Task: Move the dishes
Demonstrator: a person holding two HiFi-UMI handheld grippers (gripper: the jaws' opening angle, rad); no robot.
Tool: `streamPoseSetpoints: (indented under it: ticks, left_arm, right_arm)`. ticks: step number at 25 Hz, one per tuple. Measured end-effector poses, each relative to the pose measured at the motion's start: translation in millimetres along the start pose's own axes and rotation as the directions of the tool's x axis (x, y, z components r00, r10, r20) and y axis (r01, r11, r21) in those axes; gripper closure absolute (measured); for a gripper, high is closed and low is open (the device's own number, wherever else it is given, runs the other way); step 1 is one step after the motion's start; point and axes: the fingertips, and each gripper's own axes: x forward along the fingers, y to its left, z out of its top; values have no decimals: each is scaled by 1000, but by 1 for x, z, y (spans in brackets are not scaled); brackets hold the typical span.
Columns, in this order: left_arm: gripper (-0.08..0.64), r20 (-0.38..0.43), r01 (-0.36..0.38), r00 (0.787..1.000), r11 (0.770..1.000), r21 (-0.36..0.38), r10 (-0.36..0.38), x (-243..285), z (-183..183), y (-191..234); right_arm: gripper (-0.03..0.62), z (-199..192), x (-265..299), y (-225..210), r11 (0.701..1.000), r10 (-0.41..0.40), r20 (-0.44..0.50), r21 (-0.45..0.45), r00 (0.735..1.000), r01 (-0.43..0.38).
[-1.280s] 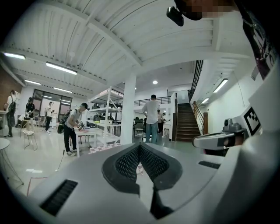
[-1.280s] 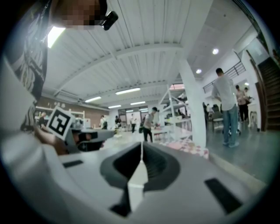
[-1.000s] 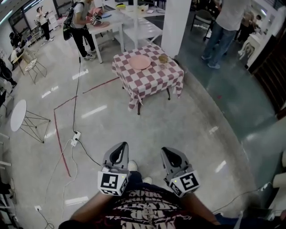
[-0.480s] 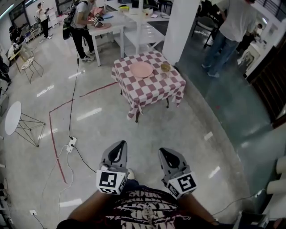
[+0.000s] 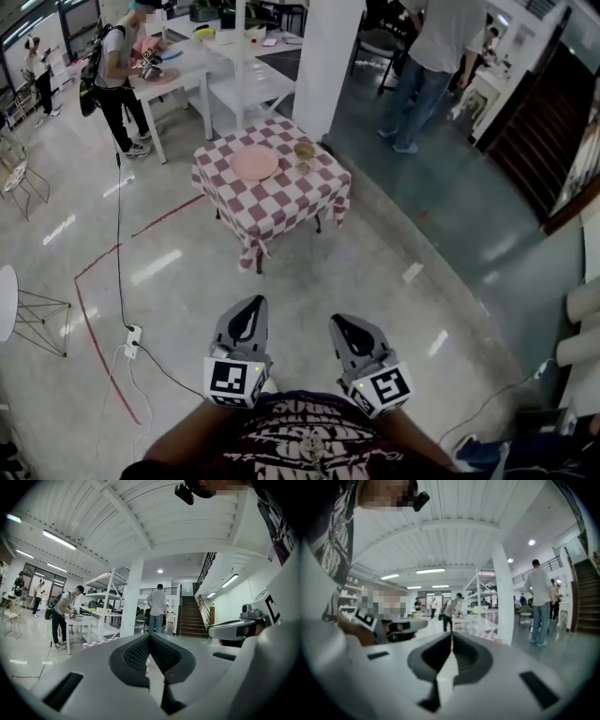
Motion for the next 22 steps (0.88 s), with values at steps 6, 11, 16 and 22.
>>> streamPoseSetpoints:
  ticks: [6,11,16,22]
  left_arm:
    - [531,-42,28,999,998,-53,-30,8,-4,11]
    - [531,-46,31,998,998,-55,-34,10,-9,13]
    - [531,-60,3,998,999,-54,-6,19,-9,26]
    - [531,-94,-45,995,998,-49,40,42,-17,53]
  right_arm:
    - [557,6,4,5,1000,-27,-5,-14,1000,27]
    - [557,9,11,-2,999,-35,-5,-3,999,35]
    - [557,2,27,-4,1000,-11,-22,10,1000,11]
    - [557,3,66,-29,999,6,-17,51,1000,-5]
